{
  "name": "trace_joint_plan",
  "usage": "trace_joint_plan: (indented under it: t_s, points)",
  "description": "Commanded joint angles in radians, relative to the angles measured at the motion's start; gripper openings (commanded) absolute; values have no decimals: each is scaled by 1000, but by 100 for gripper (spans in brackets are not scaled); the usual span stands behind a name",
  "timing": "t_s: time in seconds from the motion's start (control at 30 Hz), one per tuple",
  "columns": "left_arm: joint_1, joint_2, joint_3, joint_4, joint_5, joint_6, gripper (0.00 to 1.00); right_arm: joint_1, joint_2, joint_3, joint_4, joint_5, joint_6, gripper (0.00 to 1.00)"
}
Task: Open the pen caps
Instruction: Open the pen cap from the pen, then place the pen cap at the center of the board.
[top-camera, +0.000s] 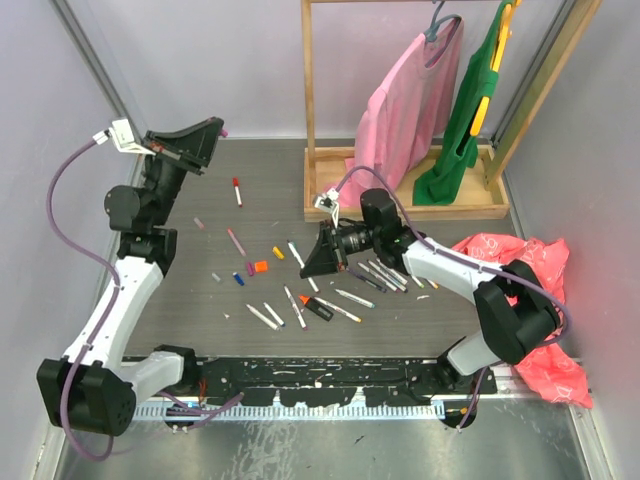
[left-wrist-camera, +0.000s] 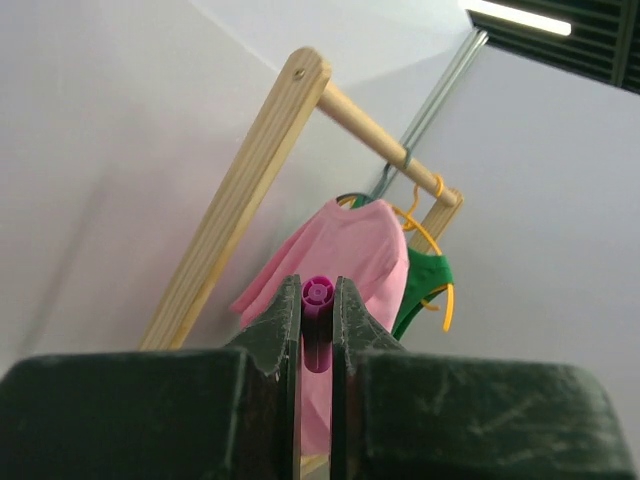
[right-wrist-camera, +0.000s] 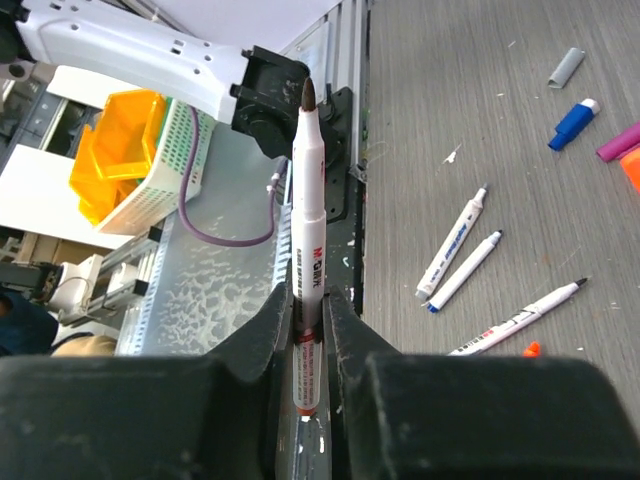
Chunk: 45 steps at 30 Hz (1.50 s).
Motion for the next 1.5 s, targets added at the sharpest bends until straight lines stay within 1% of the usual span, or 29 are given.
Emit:
trace_joint_plan:
  t_s: [0.0, 0.07, 0.2, 0.27, 0.37, 0.43, 0.5, 0.63, 0.73, 0.8, 0.93, 1.17, 1.23, 1.27, 1.33, 1.37, 1.47]
  points:
    - [33, -38, -104, -81, 50, 3, 0, 0, -30, 56, -108, 27, -133, 1]
    - [44, -52, -171, -156, 48, 35, 0, 0, -32, 79, -191, 61, -213, 1]
    - [74, -38, -277, -309, 30, 92, 0, -1, -34, 128, -313, 133, -310, 1]
    - [111, 2, -300, -364, 31, 93, 0, 0, -30, 147, -362, 170, -347, 2]
    - [179, 106, -287, -408, 58, 85, 0, -1, -15, 171, -405, 224, -381, 3]
    - [220, 221, -255, -453, 69, 71, 0, -1, 2, 191, -435, 256, -402, 3]
    - [248, 317, -203, -512, 49, 67, 0, 0, 16, 204, -451, 274, -414, 3]
    - [257, 502, -8, -790, -125, 91, 0, 0, 34, 208, -453, 289, -415, 3]
    - [258, 613, 107, -921, -234, 94, 0, 0, 43, 218, -464, 304, -420, 3]
    - [259, 658, 151, -953, -268, 94, 0, 1, 52, 224, -471, 307, -427, 3]
    - [258, 721, 207, -954, -303, 78, 0, 1, 72, 228, -475, 310, -429, 3]
    - [258, 840, 366, -1093, -316, 82, 1, 1, 94, 239, -484, 315, -435, 3]
    - [259, 853, 383, -1104, -326, 84, 4, 1, 99, 242, -487, 317, -433, 3]
    - [258, 856, 386, -1103, -329, 85, 7, 1, 101, 243, -489, 318, -433, 3]
    - [257, 860, 387, -1096, -323, 89, 20, 1, 108, 248, -492, 318, -434, 3]
    - [258, 862, 388, -1096, -320, 91, 24, 1, 110, 250, -494, 319, -436, 3]
    - [259, 870, 392, -1099, -315, 95, 25, 1, 118, 261, -499, 321, -437, 3]
